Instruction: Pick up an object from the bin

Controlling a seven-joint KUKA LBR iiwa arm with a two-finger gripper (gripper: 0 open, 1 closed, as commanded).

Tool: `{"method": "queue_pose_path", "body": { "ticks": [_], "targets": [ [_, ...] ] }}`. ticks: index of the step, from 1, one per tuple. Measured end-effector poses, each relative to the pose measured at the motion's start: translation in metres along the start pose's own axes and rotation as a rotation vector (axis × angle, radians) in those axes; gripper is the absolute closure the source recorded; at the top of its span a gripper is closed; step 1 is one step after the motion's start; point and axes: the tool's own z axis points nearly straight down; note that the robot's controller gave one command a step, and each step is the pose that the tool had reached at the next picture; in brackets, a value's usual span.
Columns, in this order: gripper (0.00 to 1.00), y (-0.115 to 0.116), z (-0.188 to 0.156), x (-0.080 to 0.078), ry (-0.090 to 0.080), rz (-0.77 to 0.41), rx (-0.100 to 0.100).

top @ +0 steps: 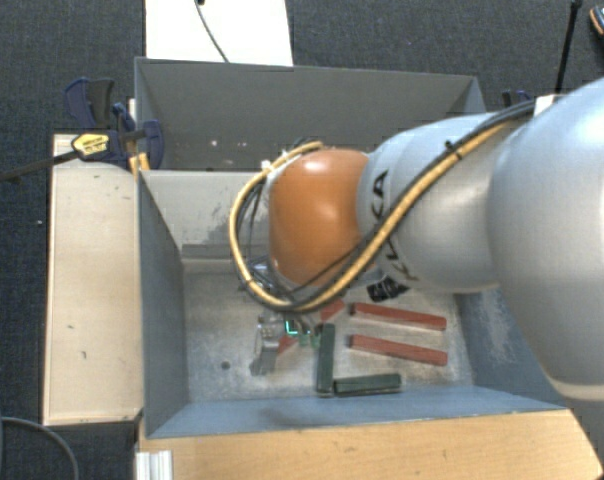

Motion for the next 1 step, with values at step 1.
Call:
{"method": "queue_pose_path", "body": {
  "ticks": [1],
  "targets": [
    [0.0, -0.0009, -0.004, -0.0023, -0.007, 0.005, -0.002]
  ]
}}
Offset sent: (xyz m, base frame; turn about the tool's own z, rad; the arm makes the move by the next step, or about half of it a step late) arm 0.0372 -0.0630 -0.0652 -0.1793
